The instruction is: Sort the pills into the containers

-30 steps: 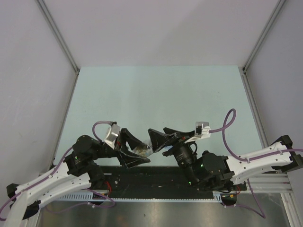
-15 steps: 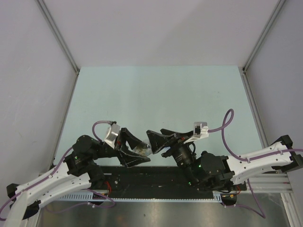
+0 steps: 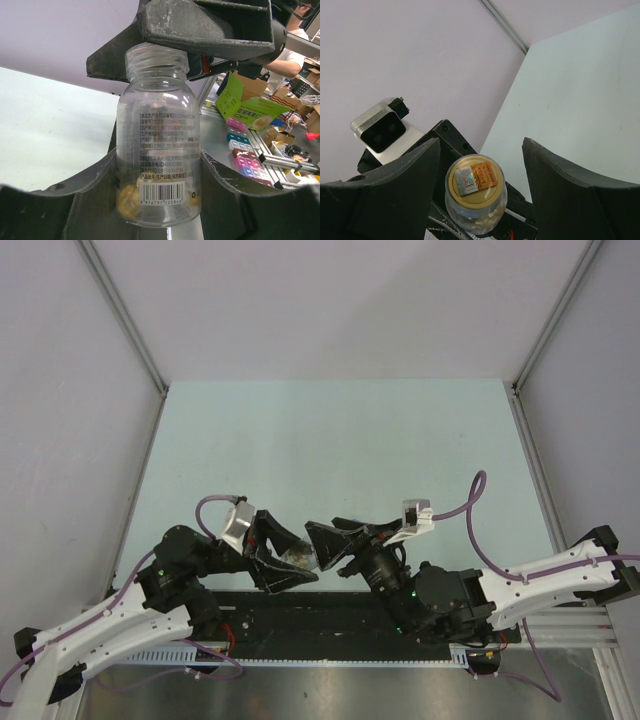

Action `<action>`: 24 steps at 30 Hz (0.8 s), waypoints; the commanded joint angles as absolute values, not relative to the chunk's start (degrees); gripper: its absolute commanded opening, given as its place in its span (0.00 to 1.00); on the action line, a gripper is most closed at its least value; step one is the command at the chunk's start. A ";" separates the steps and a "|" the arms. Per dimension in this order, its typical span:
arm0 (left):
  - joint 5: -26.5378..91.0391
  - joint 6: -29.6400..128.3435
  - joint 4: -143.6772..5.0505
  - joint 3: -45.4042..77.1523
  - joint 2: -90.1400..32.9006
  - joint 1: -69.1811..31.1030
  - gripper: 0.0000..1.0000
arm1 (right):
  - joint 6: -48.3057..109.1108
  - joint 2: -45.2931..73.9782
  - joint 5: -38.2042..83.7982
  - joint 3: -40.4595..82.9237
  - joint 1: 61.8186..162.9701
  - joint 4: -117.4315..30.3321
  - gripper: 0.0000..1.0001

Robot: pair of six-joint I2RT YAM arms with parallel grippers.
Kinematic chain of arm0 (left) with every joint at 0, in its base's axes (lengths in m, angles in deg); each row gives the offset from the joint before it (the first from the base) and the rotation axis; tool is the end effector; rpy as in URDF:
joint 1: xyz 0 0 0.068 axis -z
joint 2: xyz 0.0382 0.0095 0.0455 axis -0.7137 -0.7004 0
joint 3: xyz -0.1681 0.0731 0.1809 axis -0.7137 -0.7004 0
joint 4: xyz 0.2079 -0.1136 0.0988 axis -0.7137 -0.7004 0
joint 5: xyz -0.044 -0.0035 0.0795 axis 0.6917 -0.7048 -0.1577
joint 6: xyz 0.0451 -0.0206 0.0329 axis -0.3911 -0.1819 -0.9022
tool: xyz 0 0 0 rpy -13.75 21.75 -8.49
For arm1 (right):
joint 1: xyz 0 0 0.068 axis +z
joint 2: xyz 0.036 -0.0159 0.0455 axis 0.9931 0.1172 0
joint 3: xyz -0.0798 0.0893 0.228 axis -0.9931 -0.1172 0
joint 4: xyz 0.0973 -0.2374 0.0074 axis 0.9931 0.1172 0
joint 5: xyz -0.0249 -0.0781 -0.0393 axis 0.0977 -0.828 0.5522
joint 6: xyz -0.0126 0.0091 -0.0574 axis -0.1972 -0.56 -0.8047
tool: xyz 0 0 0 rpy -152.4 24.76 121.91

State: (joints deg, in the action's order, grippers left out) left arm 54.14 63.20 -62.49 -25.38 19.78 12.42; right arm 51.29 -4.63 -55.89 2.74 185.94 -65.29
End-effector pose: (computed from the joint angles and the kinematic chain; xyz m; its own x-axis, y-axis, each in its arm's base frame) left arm 0.0575 -0.1328 0.3272 -0.3198 -0.1888 -0.9285 0.9472 -0.0414 -0.3179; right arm -0.0108 0.2360 0.3965 -0.2939 0.6195 -0.7279 -0.4287 0.5952 0.6797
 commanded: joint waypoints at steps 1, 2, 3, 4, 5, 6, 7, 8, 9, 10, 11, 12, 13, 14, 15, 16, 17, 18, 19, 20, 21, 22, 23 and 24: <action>53.70 63.00 -59.82 -24.30 19.54 12.21 0.00 | 53.73 -4.51 -56.39 5.54 186.28 -65.15 0.71; 53.70 63.00 -59.82 -24.30 19.45 12.21 0.00 | 53.91 -4.42 -56.21 5.45 186.28 -64.80 0.71; 53.70 62.91 -59.82 -24.22 19.37 12.21 0.00 | 54.26 -4.42 -56.12 5.54 186.28 -64.63 0.70; 53.61 62.91 -59.82 -24.22 19.36 12.29 0.00 | 54.70 -4.51 -56.12 5.45 186.28 -64.36 0.70; 53.61 62.91 -59.82 -24.22 19.28 12.29 0.00 | 54.79 -4.42 -55.78 5.54 186.36 -64.10 0.70; 53.61 62.91 -59.82 -24.22 19.28 12.29 0.00 | 54.96 -4.42 -55.77 5.45 186.28 -64.01 0.68; 53.61 62.91 -59.82 -24.13 19.28 12.29 0.00 | 55.23 -4.34 -55.60 5.45 186.36 -63.92 0.67; 53.61 62.91 -59.82 -24.13 19.36 12.29 0.00 | 55.40 -4.34 -55.42 5.54 186.28 -63.66 0.67; 53.61 62.91 -59.82 -24.21 19.36 12.21 0.00 | 55.49 -4.34 -55.42 5.45 186.28 -63.66 0.65; 53.61 62.91 -59.73 -24.22 19.36 12.29 0.00 | 55.58 -4.25 -55.33 5.45 186.19 -63.48 0.63; 53.52 63.00 -59.81 -24.22 19.28 12.21 0.00 | 55.75 -4.34 -55.25 5.54 186.27 -63.31 0.62; 53.52 63.00 -59.82 -24.30 19.45 12.29 0.00 | 55.84 -4.34 -55.07 5.45 186.28 -63.22 0.59; 53.52 63.00 -59.82 -24.30 19.54 12.29 0.00 | 55.93 -4.34 -54.98 5.45 186.19 -63.13 0.57; 53.52 63.00 -59.82 -24.30 19.63 12.21 0.01 | 56.02 -4.34 -54.81 5.45 186.19 -63.04 0.54; 53.43 63.00 -59.82 -24.30 19.80 12.29 0.00 | 56.11 -4.34 -54.72 5.45 186.19 -63.04 0.52; 53.35 63.00 -59.82 -24.30 19.72 12.29 0.01 | 56.19 -4.25 -54.54 5.45 186.19 -62.95 0.51; 53.34 63.08 -59.82 -24.30 19.72 12.29 0.01 | 56.46 -4.34 -54.45 5.54 186.19 -62.78 0.47; 53.34 63.08 -59.73 -24.30 19.80 12.29 0.00 | 56.63 -4.25 -54.37 5.45 186.10 -62.78 0.45; 53.34 63.08 -59.81 -24.30 19.80 12.29 0.00 | 56.72 -4.16 -54.28 5.54 186.10 -62.60 0.42; 53.34 63.08 -59.73 -24.39 19.89 12.29 0.01 | 56.81 -4.16 -54.19 5.54 186.10 -62.52 0.35; 53.34 63.17 -59.81 -24.39 19.89 12.29 0.00 | 56.72 -4.25 -54.19 5.45 186.01 -62.51 0.31; 53.34 63.17 -59.82 -24.39 19.89 12.29 0.00 | 56.81 -4.16 -54.19 5.45 186.01 -62.34 0.27; 53.34 63.17 -59.82 -24.39 19.89 12.29 0.00 | 56.81 -4.25 -54.02 5.45 186.01 -62.34 0.14; 53.34 63.17 -59.82 -24.39 19.89 12.29 0.00 | 56.64 -4.16 -53.84 5.45 185.92 -62.34 0.05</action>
